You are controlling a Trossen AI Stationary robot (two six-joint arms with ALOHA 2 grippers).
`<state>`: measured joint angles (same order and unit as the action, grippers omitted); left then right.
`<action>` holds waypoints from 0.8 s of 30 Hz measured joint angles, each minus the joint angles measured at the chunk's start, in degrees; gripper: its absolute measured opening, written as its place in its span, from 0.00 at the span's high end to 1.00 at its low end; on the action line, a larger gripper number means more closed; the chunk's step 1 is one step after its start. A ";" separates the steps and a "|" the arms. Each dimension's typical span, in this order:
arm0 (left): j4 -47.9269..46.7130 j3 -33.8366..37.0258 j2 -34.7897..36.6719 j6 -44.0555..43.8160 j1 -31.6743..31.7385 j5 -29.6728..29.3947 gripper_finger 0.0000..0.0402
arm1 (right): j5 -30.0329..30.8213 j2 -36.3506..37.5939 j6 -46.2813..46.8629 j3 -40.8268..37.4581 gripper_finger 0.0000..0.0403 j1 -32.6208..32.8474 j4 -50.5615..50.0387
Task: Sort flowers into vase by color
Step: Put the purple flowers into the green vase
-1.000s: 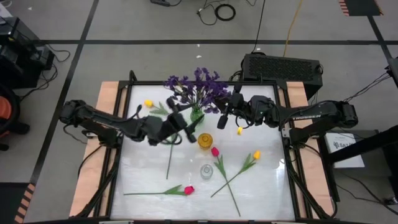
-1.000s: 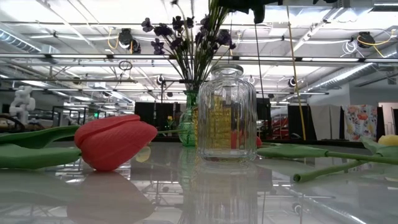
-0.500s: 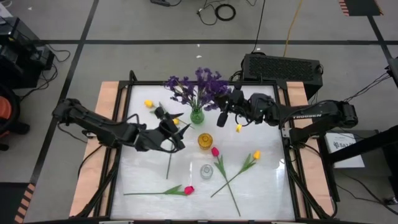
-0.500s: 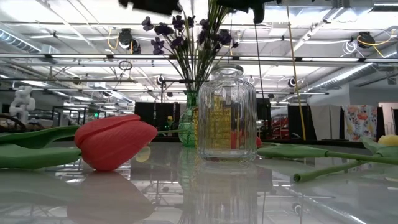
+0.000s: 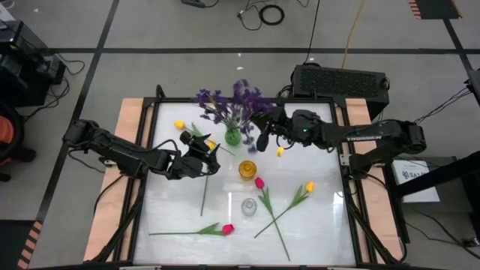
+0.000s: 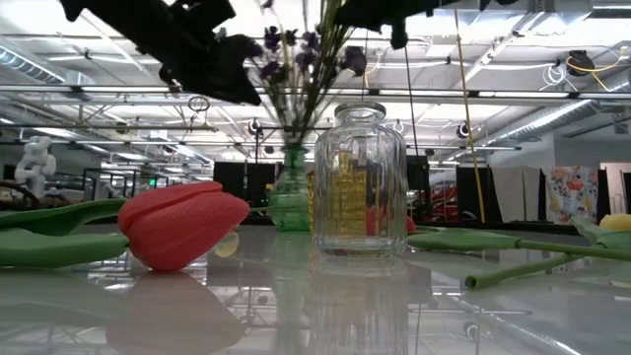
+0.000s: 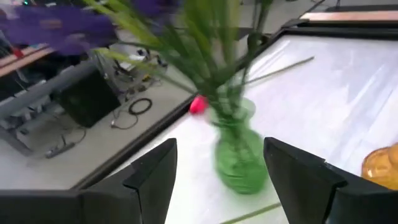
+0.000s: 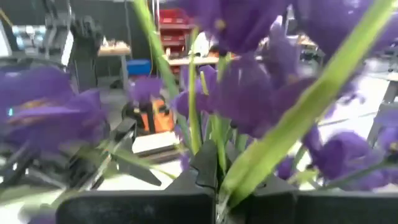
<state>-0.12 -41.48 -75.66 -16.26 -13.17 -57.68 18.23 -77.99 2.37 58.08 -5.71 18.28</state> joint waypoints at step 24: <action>-2.65 4.47 -0.13 0.63 9.71 5.70 0.39 | -0.63 -3.03 0.41 -0.13 1.00 -0.68 -0.10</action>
<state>-2.77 -37.00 -75.79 -15.63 -3.46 -51.99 17.61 -81.01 2.78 57.95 -6.39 18.18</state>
